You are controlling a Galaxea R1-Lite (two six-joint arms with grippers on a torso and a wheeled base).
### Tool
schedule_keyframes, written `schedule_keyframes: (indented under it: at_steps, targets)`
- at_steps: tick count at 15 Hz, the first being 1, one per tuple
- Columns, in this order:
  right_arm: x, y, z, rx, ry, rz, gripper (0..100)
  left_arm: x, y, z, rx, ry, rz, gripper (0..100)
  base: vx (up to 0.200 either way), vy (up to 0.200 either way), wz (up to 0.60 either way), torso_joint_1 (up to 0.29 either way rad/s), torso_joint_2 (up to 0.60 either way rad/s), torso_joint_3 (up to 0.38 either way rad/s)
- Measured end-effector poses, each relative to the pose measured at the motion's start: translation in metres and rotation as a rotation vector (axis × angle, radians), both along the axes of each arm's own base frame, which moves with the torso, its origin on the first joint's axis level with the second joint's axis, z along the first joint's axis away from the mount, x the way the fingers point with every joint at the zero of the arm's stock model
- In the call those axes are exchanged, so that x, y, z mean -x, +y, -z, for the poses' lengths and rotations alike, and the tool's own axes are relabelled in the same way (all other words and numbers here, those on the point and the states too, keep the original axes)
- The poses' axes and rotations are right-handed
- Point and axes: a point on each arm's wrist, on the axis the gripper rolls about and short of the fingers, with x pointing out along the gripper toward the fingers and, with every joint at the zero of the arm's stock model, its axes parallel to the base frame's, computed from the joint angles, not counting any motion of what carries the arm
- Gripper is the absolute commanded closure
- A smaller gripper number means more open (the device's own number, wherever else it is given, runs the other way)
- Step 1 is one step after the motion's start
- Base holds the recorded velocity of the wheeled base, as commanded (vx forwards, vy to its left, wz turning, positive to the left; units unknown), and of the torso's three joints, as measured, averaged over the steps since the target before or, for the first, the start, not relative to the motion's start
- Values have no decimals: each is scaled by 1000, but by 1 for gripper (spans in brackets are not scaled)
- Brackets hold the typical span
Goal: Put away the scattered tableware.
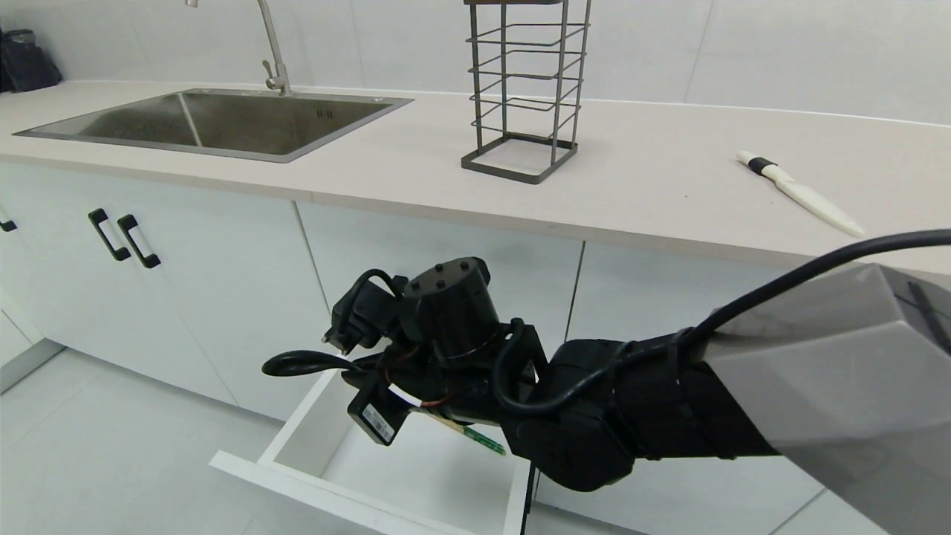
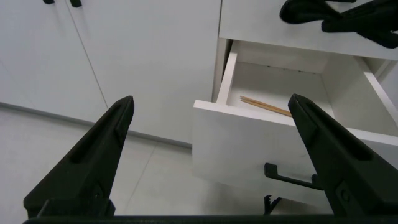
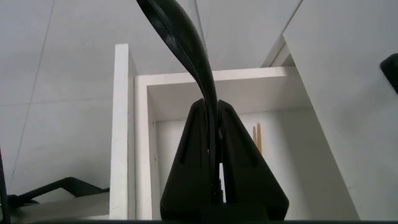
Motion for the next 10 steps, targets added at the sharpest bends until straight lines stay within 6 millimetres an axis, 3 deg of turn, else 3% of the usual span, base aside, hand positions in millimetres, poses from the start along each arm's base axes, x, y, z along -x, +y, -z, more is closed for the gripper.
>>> schedule_keyframes:
  at_steps: [7, 10]
  targets:
    - [-15, 21, 38, -1, -36, -3, 100, 0, 0, 0, 0, 0, 0, 0, 0, 0, 0, 0, 0, 0]
    - [-22, 20, 52, 10, -31, 10, 100, 0, 0, 0, 0, 0, 0, 0, 0, 0, 0, 0, 0, 0]
